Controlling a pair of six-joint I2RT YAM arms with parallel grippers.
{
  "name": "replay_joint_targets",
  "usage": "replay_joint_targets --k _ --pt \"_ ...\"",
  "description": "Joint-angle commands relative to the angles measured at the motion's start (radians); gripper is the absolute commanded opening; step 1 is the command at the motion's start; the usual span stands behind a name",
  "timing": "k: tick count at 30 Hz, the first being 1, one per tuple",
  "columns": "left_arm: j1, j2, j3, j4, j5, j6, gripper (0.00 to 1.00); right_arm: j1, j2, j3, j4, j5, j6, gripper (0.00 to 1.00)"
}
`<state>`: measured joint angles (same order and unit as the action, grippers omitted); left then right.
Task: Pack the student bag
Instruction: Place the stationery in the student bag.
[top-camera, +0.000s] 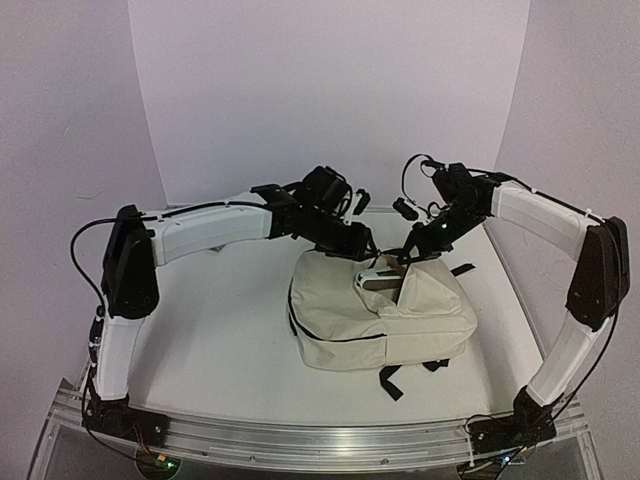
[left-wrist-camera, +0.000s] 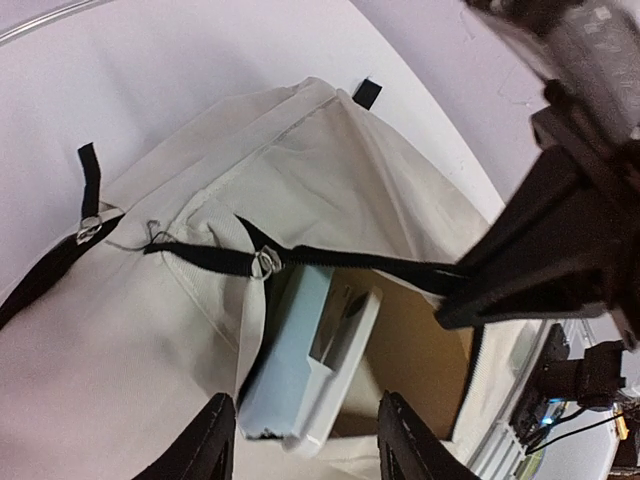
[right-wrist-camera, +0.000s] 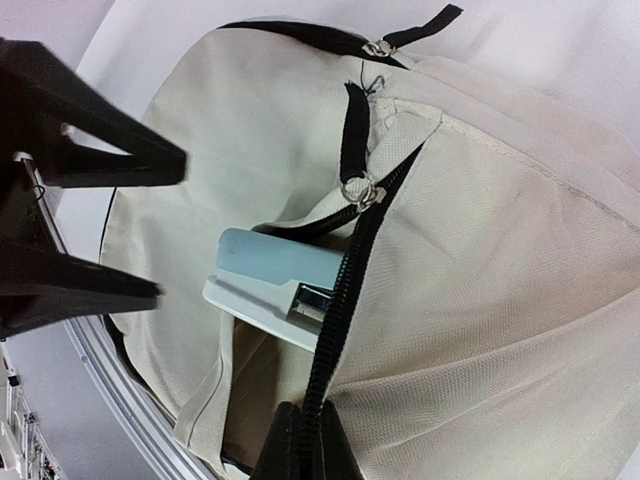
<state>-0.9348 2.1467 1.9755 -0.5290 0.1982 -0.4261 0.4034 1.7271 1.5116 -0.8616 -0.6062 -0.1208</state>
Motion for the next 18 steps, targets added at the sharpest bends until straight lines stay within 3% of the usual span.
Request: replay_joint_targets --k 1,8,18 --pt "0.002 -0.149 -0.138 0.016 -0.016 -0.070 0.48 0.005 -0.044 0.018 0.009 -0.074 -0.017 0.00" --pt "0.002 -0.186 -0.261 0.024 0.038 -0.132 0.47 0.005 -0.040 0.021 0.009 -0.076 -0.017 0.00" --pt "0.002 -0.064 -0.157 0.048 0.108 -0.130 0.42 0.006 -0.025 0.030 0.009 -0.075 -0.017 0.00"
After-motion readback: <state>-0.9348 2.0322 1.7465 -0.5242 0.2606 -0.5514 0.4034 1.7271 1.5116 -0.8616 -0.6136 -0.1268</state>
